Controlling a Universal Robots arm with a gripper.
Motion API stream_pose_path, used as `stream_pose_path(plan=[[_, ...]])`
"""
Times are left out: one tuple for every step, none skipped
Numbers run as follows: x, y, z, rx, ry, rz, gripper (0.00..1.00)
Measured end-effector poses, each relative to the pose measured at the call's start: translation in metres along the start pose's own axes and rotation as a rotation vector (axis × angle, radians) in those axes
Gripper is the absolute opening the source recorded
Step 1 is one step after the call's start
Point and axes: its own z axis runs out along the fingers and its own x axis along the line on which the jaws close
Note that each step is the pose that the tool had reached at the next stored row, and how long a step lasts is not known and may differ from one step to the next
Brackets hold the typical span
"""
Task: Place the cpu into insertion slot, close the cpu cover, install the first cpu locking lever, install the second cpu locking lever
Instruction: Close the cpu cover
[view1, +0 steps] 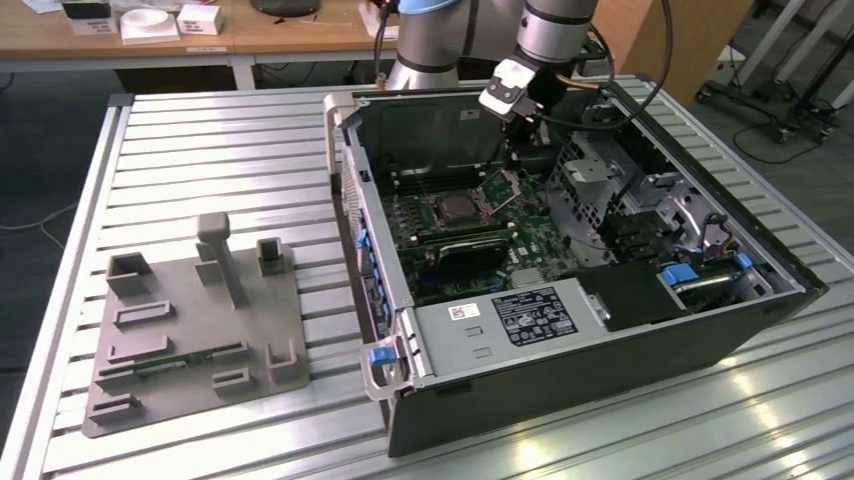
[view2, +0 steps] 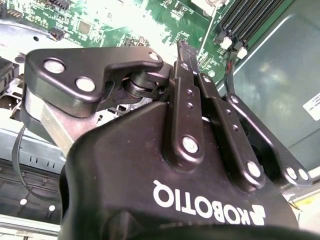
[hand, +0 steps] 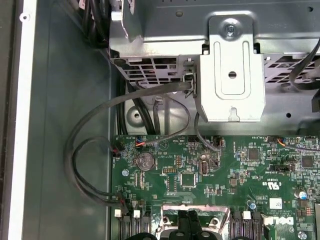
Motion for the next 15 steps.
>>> stream_pose_path(plan=[[0.0, 0.0021, 0.0001, 0.0, 0.0001, 0.0, 0.1], [0.0001, 0.0042, 0.0002, 0.0, 0.0001, 0.0, 0.1], [0.0001, 0.0043, 0.0002, 0.0, 0.0001, 0.0, 0.1], [0.0001, 0.0045, 0.0002, 0.0, 0.0001, 0.0, 0.1], [0.0, 0.0048, 0.0002, 0.0, 0.0001, 0.0, 0.1], [0.0001, 0.0052, 0.0002, 0.0, 0.0001, 0.0, 0.1], [0.0001, 0.0057, 0.0003, 0.0, 0.0001, 0.0, 0.1], [0.0001, 0.0062, 0.0003, 0.0, 0.0001, 0.0, 0.1], [0.0001, 0.0066, 0.0003, 0.0, 0.0002, 0.0, 0.1], [0.0001, 0.007, 0.0003, 0.0, 0.0001, 0.0, 0.1], [0.0001, 0.0074, 0.0003, 0.0, 0.0001, 0.0, 0.1], [0.0001, 0.0078, 0.0003, 0.0, 0.0001, 0.0, 0.1], [0.0001, 0.0082, 0.0003, 0.0, 0.0001, 0.0, 0.1], [0.0001, 0.0087, 0.0003, 0.0, 0.0001, 0.0, 0.1], [0.0001, 0.0091, 0.0004, 0.0, 0.0001, 0.0, 0.1]])
